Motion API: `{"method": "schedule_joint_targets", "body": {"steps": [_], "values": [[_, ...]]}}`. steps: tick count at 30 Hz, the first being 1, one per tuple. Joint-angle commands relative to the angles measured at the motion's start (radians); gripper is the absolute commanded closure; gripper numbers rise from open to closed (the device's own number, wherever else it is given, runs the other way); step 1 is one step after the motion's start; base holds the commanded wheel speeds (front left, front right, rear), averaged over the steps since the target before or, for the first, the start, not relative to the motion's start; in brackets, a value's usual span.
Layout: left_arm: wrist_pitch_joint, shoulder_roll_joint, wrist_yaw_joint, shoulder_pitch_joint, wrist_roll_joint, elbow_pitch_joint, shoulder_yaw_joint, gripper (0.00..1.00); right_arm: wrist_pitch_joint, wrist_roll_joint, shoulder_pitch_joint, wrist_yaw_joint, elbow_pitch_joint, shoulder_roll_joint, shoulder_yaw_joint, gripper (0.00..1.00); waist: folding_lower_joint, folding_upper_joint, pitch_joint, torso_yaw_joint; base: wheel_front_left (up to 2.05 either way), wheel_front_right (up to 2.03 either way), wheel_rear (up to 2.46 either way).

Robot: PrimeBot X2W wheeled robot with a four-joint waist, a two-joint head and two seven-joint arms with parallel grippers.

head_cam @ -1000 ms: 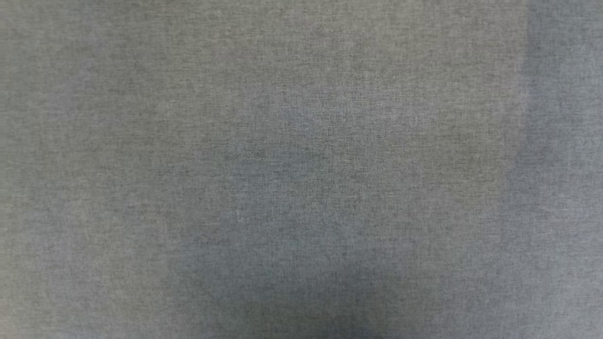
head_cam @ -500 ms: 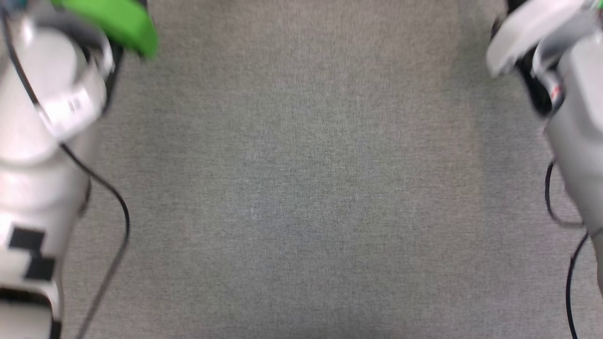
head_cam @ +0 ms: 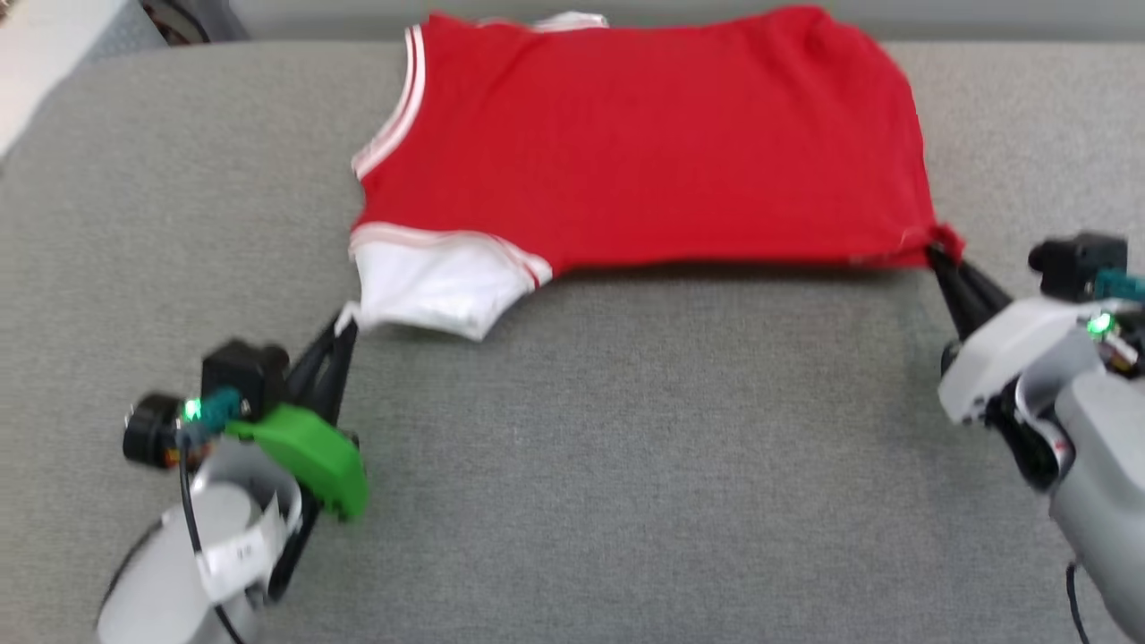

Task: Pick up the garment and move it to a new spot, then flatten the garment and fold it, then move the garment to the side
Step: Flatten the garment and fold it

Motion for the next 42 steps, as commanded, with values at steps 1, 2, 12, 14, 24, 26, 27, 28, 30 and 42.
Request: {"method": "schedule_joint_targets", "body": {"steps": [1, 2, 12, 14, 24, 26, 27, 28, 30, 42], "values": [[0.011, 0.017, 0.010, 0.047, -0.008, -0.019, -0.003, 1.00, 0.003, 0.019, 0.045, -0.002, -0.014, -0.012, 0.016, 1.00, 0.0001, 0.0119, -0.085, 0.033, 0.00, 0.00, 0.00], [0.022, 0.024, 0.011, 0.079, -0.011, -0.037, -0.012, 1.00, 0.009, 0.035, 0.073, -0.002, -0.029, -0.020, 0.029, 1.00, 0.0001, 0.0119, -0.097, 0.038, 0.00, 0.00, 0.00], [0.077, 0.092, 0.082, 0.317, -0.018, -0.200, -0.041, 1.00, 0.058, 0.205, 0.304, -0.002, -0.170, -0.116, 0.031, 1.00, 0.0001, 0.0119, -0.199, 0.056, 0.00, 0.00, 0.00], [0.083, 0.101, 0.097, 0.365, -0.022, -0.229, -0.046, 1.00, 0.070, 0.235, 0.348, -0.002, -0.210, -0.136, 0.027, 1.00, 0.0001, 0.0119, -0.214, 0.054, 0.00, 0.00, 0.00], [0.092, 0.132, 0.147, 0.531, -0.060, -0.344, -0.045, 1.00, 0.082, 0.313, 0.557, -0.002, -0.412, -0.225, 0.037, 1.00, 0.0001, 0.0119, -0.255, 0.046, 0.00, 0.00, 0.00], [0.089, 0.134, 0.147, 0.541, -0.062, -0.364, -0.047, 1.00, 0.083, 0.304, 0.583, -0.002, -0.436, -0.246, 0.040, 1.00, 0.0001, 0.0119, -0.253, 0.047, 0.00, 0.00, 0.00], [0.082, 0.136, 0.149, 0.544, -0.060, -0.373, -0.047, 1.00, 0.081, 0.295, 0.594, -0.002, -0.448, -0.256, 0.040, 1.00, 0.0001, 0.0119, -0.251, 0.047, 0.00, 0.00, 0.00], [0.066, 0.138, 0.158, 0.542, -0.048, -0.387, -0.044, 1.00, 0.076, 0.276, 0.608, -0.002, -0.471, -0.269, 0.030, 1.00, 0.0001, 0.0119, -0.241, 0.046, 0.00, 0.00, 0.00], [0.056, 0.139, 0.161, 0.525, -0.037, -0.389, -0.040, 1.00, 0.072, 0.261, 0.607, -0.002, -0.483, -0.272, 0.018, 1.00, 0.0001, 0.0119, -0.233, 0.045, 0.00, 0.00, 0.00], [0.028, 0.115, 0.135, 0.296, -0.020, -0.361, 0.007, 1.00, 0.146, 0.202, 0.518, -0.002, -0.544, -0.242, -0.092, 1.00, 0.0001, 0.0119, -0.133, 0.038, 0.00, 0.00, 0.00]]}}
